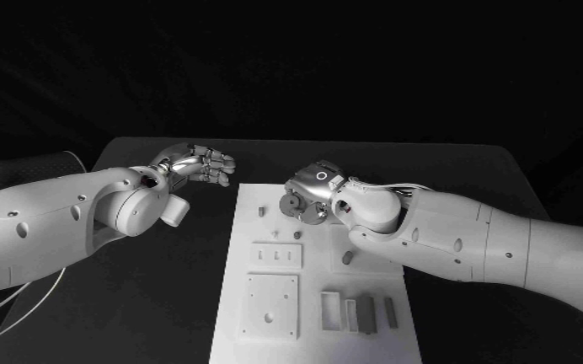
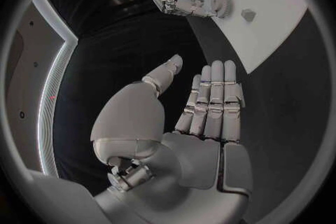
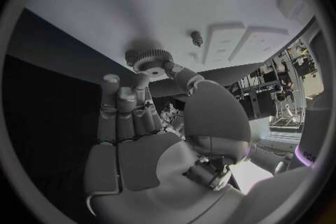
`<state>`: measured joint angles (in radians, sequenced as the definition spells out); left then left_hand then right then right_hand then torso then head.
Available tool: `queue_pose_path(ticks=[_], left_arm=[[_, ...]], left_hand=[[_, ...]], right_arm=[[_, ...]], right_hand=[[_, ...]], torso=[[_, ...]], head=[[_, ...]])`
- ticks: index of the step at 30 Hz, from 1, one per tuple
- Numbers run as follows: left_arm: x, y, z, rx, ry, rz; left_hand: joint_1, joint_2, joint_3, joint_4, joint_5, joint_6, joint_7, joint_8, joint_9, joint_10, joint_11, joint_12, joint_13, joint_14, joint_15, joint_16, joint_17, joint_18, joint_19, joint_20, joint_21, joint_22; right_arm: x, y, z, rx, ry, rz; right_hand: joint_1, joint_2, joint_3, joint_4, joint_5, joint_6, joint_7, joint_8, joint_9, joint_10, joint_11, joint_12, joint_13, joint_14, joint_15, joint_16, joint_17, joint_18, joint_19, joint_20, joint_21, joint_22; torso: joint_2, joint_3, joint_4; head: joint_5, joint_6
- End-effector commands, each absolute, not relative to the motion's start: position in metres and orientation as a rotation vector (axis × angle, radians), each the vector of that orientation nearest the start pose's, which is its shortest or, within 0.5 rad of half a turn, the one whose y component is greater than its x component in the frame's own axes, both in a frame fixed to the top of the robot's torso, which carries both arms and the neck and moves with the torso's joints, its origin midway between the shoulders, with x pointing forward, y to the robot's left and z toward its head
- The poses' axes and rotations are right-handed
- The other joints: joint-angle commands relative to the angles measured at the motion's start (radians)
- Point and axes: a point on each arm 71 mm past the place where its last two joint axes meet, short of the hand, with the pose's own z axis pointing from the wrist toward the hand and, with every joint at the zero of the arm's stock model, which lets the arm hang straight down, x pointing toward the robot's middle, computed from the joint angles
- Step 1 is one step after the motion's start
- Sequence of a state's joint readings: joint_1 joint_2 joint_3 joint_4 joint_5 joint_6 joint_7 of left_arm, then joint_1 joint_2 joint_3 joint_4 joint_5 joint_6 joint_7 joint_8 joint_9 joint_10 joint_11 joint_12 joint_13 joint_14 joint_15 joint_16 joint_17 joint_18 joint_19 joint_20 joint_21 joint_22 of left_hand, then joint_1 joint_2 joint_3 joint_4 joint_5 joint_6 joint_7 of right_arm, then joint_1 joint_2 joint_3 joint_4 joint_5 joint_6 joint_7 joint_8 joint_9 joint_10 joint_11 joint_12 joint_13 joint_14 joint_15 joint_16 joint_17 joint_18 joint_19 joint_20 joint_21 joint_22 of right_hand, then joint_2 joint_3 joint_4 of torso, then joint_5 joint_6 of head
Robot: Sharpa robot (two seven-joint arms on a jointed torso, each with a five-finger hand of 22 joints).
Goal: Assemble the parts on the task board
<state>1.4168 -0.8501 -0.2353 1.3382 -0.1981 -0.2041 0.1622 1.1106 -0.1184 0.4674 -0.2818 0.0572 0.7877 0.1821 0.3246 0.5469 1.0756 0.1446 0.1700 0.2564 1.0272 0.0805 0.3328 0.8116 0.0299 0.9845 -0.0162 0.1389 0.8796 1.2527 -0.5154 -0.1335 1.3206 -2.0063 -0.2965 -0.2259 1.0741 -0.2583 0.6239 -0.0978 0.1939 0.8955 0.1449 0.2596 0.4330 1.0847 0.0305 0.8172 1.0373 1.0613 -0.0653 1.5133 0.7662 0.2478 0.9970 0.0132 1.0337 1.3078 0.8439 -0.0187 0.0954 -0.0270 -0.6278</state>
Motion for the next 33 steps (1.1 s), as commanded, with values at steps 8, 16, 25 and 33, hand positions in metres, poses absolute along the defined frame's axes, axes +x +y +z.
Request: queue_pose_path(ticks=[8, 16, 25, 33], left_arm=[[0.5312, 0.2694, -0.1576, -0.898, 1.664, -1.199], [0.5314, 0.2683, -0.1575, -0.897, 1.663, -1.199], [0.5312, 0.2683, -0.1574, -0.898, 1.662, -1.198], [0.5313, 0.2688, -0.1574, -0.899, 1.661, -1.196]], left_hand=[[-0.001, -0.004, -0.002, -0.004, -0.006, 0.002, 0.002, -0.005, 0.001, -0.005, -0.001, -0.006, 0.002, 0.009, 0.001, -0.007, 0.002, 0.014, 0.0, -0.002, -0.007, 0.0], [-0.001, -0.004, -0.003, -0.004, -0.006, 0.003, 0.002, -0.005, 0.002, -0.005, -0.001, -0.006, 0.002, 0.009, 0.001, -0.007, 0.002, 0.014, 0.0, -0.002, -0.007, 0.0], [-0.002, -0.004, -0.003, -0.004, -0.006, 0.003, 0.002, -0.005, 0.002, -0.005, -0.001, -0.006, 0.002, 0.009, 0.001, -0.008, 0.003, 0.014, 0.0, -0.002, -0.008, 0.001], [-0.002, -0.004, -0.003, -0.004, -0.006, 0.003, 0.002, -0.005, 0.002, -0.005, -0.001, -0.006, 0.003, 0.009, 0.001, -0.009, 0.003, 0.014, 0.0, -0.002, -0.008, 0.001]], right_arm=[[0.5001, -0.0881, -0.2042, -0.746, 1.488, 0.363], [0.4978, -0.0884, -0.2055, -0.755, 1.498, 0.364], [0.4988, -0.0882, -0.2052, -0.746, 1.489, 0.363], [0.5, -0.0881, -0.204, -0.732, 1.473, 0.366]], right_hand=[[0.012, 0.011, -0.003, 0.006, 0.003, 0.025, -0.003, 0.018, 0.005, 0.0, 0.0, 0.011, -0.002, -0.001, 0.001, 0.004, 0.004, 0.014, -0.004, 0.003, -0.002, 0.014], [0.013, 0.016, -0.006, 0.007, 0.003, 0.034, -0.006, 0.024, 0.007, 0.001, -0.002, 0.014, -0.004, -0.001, -0.001, 0.006, 0.006, 0.014, -0.005, 0.003, -0.001, 0.015], [0.014, 0.012, -0.008, 0.006, 0.003, 0.032, -0.006, 0.023, 0.006, 0.0, -0.003, 0.016, -0.005, -0.002, -0.002, 0.006, 0.006, 0.014, -0.006, 0.003, -0.001, 0.015], [0.014, -0.005, -0.01, 0.008, 0.004, 0.0, 0.003, 0.006, -0.003, -0.008, 0.006, 0.016, -0.01, -0.007, 0.002, 0.003, 0.005, 0.014, -0.008, 0.004, -0.003, 0.014]], torso=[[0.0, -0.0002, 0.0006], [0.0, -0.0002, 0.0002], [0.0, 0.0001, -0.0001], [0.0, 0.0, 0.0003]], head=[[0.0, -0.002], [-0.003, -0.007], [-0.004, -0.005], [-0.004, -0.003]])
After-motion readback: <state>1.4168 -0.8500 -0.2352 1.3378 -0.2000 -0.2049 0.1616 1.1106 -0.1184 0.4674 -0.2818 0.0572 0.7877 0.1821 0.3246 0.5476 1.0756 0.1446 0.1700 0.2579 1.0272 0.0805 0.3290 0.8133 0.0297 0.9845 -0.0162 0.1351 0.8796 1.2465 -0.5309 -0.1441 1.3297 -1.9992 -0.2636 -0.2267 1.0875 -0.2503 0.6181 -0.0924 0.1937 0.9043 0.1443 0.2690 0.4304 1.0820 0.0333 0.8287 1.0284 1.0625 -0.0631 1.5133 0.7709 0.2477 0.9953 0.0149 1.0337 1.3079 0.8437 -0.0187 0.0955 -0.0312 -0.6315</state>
